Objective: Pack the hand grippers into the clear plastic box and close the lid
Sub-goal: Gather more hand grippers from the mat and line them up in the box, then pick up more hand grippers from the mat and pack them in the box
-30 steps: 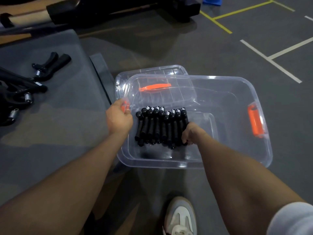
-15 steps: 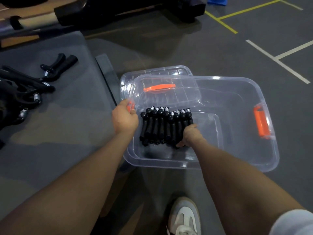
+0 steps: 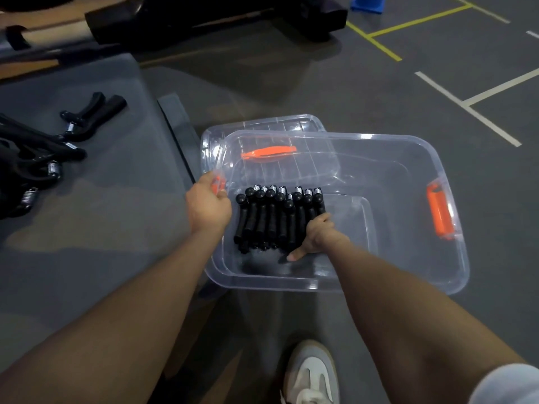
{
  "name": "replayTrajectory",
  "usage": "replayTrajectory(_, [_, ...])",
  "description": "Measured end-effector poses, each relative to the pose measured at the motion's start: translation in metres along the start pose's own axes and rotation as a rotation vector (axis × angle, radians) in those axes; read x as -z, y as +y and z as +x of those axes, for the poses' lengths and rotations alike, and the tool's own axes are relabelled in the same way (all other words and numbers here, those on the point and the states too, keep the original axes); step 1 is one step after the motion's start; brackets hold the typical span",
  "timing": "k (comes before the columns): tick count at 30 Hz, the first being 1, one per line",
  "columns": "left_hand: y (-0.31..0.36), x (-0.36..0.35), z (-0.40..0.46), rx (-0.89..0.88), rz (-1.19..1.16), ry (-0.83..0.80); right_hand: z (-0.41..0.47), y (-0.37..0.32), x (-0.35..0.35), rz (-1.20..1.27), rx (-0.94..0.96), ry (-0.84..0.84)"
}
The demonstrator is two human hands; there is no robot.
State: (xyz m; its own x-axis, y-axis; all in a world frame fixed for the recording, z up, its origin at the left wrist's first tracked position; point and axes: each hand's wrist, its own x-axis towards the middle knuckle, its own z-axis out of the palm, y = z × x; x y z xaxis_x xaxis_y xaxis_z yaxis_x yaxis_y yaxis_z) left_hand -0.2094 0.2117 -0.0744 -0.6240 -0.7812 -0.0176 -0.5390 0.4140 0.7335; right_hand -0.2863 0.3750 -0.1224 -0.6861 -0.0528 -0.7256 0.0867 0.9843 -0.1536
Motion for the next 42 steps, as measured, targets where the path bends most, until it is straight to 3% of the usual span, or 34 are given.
replayTrajectory(5, [-0.001,-0.001,0.001,-0.015,0.006,0.0,0.014,-0.002,-0.002,0.099,0.082,0.075])
replayTrajectory(8, [-0.002,-0.001,0.001,-0.008,0.011,0.005,0.024,0.0,0.001,0.001,0.173,0.123])
replayTrajectory(11, [-0.002,-0.001,0.001,-0.008,0.008,0.005,0.023,-0.001,0.0,0.041,0.151,0.177])
replayTrajectory(21, [-0.004,-0.003,0.004,-0.008,-0.009,-0.001,0.011,0.0,0.003,-0.016,0.117,0.101])
replayTrajectory(27, [-0.002,-0.006,0.01,0.037,-0.02,-0.048,-0.012,-0.006,0.026,-0.034,0.27,0.305])
replayTrajectory(33, [0.008,0.0,0.014,0.099,0.038,-0.133,-0.044,-0.032,0.049,-0.005,0.428,0.346])
replayTrajectory(37, [0.025,0.03,0.019,0.035,0.043,-0.17,-0.079,-0.064,0.063,-0.046,0.543,0.388])
replayTrajectory(42, [0.018,0.124,0.036,-0.038,0.117,-0.14,-0.138,-0.132,0.068,-0.073,0.684,0.406])
